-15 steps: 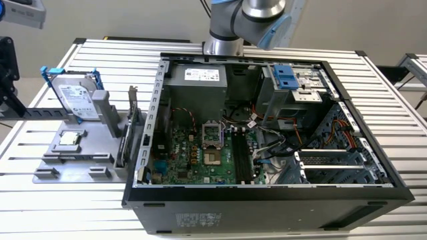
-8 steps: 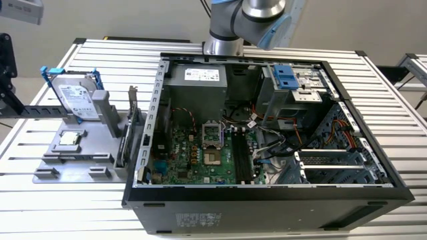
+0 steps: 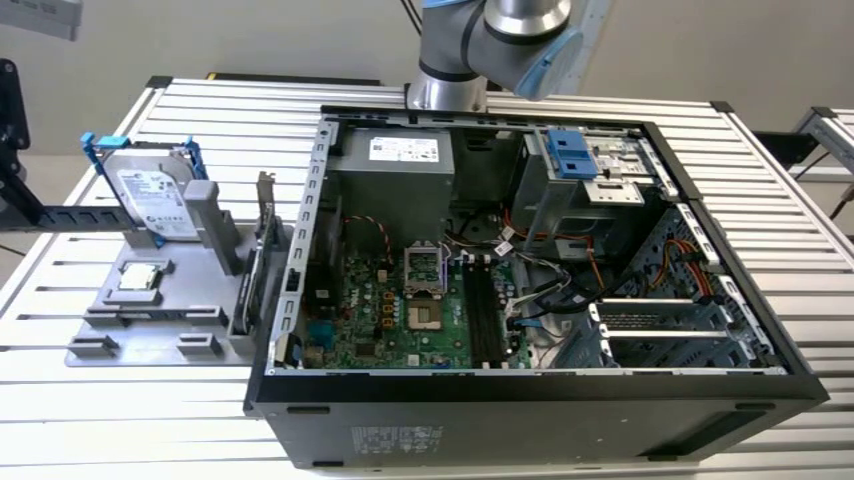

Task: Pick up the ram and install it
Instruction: 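Pick up the ram and move it above insertion slot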

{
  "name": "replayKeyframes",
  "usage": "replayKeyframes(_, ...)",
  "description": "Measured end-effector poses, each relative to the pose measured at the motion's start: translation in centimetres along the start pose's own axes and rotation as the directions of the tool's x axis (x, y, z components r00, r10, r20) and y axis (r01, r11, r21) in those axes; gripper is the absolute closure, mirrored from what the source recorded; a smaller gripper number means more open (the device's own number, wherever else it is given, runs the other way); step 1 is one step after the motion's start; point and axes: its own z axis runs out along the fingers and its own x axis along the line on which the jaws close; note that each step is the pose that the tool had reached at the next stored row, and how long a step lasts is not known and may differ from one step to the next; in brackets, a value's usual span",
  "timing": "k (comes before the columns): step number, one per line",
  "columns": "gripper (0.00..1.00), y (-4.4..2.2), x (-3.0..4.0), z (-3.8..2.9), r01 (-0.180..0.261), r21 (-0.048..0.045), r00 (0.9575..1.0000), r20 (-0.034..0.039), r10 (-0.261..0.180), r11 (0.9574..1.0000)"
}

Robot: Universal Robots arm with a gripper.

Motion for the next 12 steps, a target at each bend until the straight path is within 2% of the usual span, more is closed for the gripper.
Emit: replayKeyframes(12,1.00,0.01,-0.03,-0.75,0.000,0.0000,1.0000,0.0001,0.000,1.0000)
